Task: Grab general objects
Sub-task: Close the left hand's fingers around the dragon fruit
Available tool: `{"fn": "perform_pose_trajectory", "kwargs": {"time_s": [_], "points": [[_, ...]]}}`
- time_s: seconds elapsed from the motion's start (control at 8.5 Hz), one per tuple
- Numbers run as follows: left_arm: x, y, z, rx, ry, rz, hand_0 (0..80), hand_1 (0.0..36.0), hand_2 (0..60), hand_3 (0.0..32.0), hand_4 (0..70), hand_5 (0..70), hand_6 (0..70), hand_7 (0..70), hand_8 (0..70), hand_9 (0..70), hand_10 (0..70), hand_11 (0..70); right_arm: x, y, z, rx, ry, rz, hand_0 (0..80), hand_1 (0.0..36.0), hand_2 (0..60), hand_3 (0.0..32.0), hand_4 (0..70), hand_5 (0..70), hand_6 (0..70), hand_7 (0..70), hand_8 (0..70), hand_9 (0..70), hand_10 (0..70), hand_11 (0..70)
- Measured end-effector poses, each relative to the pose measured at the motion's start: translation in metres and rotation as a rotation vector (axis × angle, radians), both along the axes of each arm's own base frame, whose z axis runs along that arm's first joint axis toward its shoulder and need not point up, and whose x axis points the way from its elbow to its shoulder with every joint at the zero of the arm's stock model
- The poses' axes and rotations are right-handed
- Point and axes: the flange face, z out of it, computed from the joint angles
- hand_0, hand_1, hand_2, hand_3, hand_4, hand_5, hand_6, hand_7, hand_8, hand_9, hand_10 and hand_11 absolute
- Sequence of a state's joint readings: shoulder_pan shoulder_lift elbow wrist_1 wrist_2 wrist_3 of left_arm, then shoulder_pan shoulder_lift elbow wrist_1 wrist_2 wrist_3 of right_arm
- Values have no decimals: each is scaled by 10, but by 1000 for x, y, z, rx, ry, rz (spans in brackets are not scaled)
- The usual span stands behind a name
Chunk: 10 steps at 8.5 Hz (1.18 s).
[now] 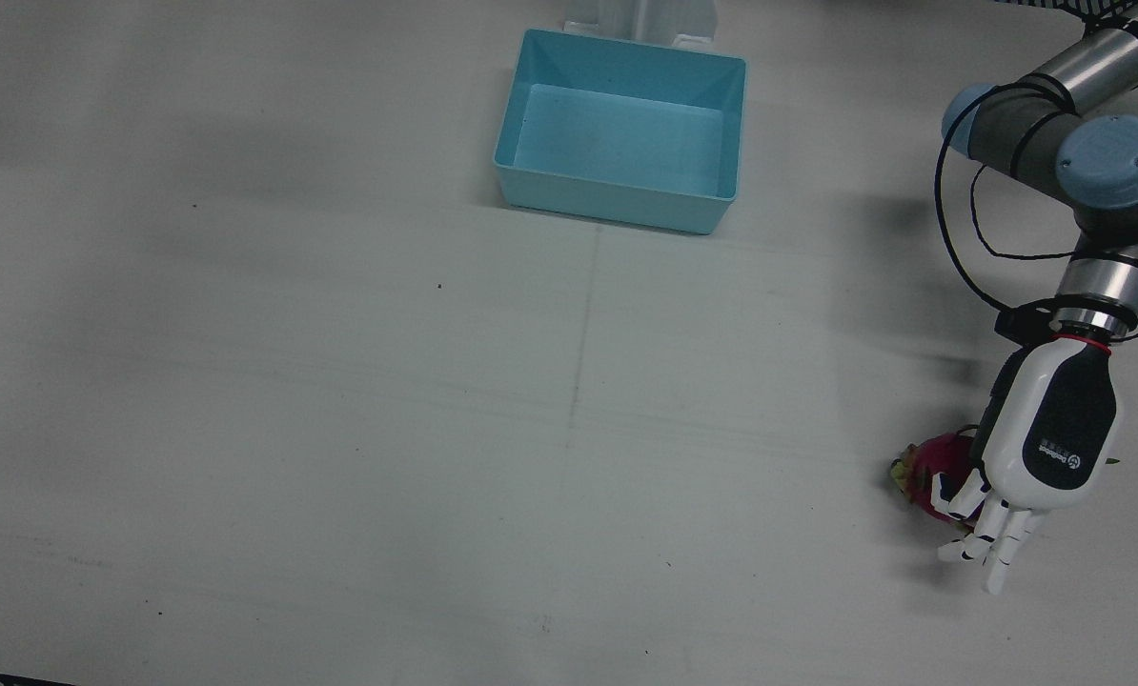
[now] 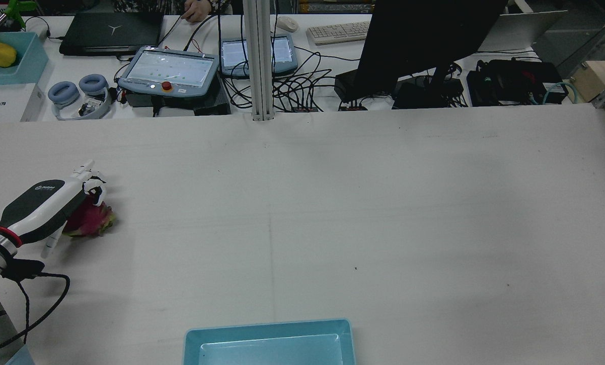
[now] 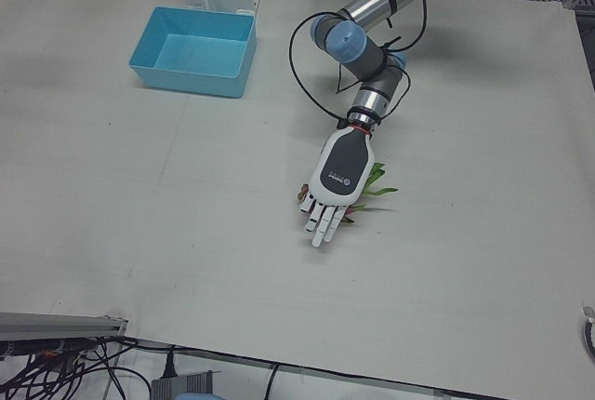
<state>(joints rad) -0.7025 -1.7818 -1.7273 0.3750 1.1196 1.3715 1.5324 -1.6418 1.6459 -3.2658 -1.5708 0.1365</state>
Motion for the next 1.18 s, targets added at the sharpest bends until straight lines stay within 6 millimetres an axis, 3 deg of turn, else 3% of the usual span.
{"fn": "perform_pose_trajectory", "kwargs": {"time_s": [0.12,0.24,0.35,0.47,0.59,0.71,0.82,1.18], "points": [[3,2,1,-2,-2,1,800,360,600,0,0,700,0,381,0,62,0,0,0,0,0,0,0,0,0,0,0,0,0,0,0,0,0,0,0,0],[6,4,2,-4,-5,3,800,360,600,0,0,700,0,540,0,94,0,0,0,0,0,0,0,0,0,0,0,0,0,0,0,0,0,0,0,0],[9,5,3,-6,-7,6,800,360,600,0,125,700,179,700,25,173,41,109,0,0,0,0,0,0,0,0,0,0,0,0,0,0,0,0,0,0],[10,5,3,-7,-9,7,800,360,600,0,296,700,441,700,78,186,183,317,0,0,0,0,0,0,0,0,0,0,0,0,0,0,0,0,0,0],[10,4,4,-9,-11,-2,800,360,600,0,538,700,700,700,307,377,454,675,0,0,0,0,0,0,0,0,0,0,0,0,0,0,0,0,0,0],[8,4,4,-12,-15,-17,800,360,600,0,669,700,700,700,537,677,667,700,0,0,0,0,0,0,0,0,0,0,0,0,0,0,0,0,0,0],[7,4,4,-14,-19,-29,800,360,600,0,700,700,700,700,700,700,700,700,0,0,0,0,1,0,0,0,0,0,0,0,0,0,0,0,0,0],[9,3,0,-21,-28,-38,800,360,600,0,700,700,700,700,700,700,700,700,0,0,0,0,1,0,0,0,0,0,0,0,0,0,0,0,0,0]]}}
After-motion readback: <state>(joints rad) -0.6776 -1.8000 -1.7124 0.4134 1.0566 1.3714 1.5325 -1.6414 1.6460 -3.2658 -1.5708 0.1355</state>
